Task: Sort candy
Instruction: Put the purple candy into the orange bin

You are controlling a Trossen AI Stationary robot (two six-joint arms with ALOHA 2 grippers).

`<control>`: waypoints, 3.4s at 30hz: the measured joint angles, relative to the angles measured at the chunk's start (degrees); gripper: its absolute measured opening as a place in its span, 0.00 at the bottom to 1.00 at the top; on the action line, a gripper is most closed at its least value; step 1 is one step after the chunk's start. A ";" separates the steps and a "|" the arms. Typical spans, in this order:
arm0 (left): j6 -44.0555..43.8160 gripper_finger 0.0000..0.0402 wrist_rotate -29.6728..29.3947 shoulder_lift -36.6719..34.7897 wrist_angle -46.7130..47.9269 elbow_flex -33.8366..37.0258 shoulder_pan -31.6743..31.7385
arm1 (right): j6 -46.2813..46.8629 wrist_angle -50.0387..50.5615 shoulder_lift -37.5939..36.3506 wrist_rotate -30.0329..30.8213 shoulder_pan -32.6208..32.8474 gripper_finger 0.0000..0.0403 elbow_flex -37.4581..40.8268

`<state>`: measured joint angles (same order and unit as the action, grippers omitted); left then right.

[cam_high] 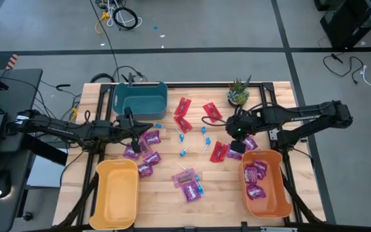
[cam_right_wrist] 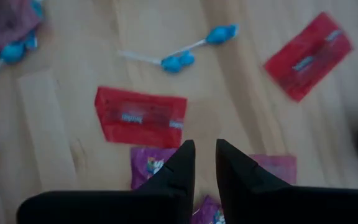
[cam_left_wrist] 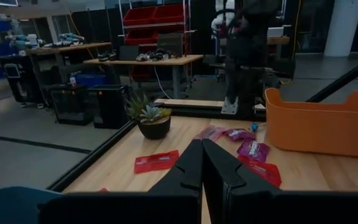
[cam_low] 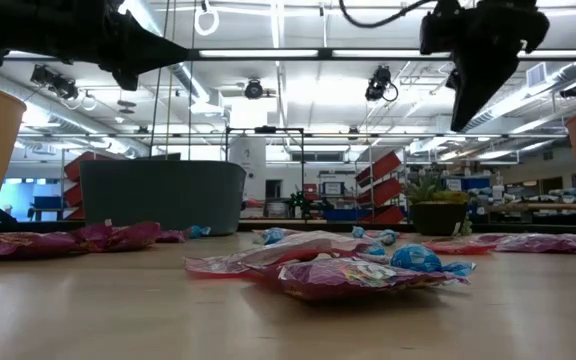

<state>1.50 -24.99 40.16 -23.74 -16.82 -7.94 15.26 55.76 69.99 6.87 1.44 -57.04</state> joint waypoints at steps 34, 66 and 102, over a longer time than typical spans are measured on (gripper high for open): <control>1.28 0.01 0.00 0.02 3.27 0.00 0.00 | -6.06 -0.01 22.69 -6.24 1.76 0.15 0.02; 0.91 0.01 0.00 0.02 5.45 0.00 0.00 | -1.91 -1.90 22.69 -0.48 1.81 0.28 0.02; 0.87 0.01 0.00 0.01 5.72 0.02 0.00 | 1.53 -7.30 22.71 -1.59 1.48 0.29 6.08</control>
<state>2.37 -24.99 40.17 -18.01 -16.80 -7.94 16.79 48.45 92.71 5.28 2.92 -50.96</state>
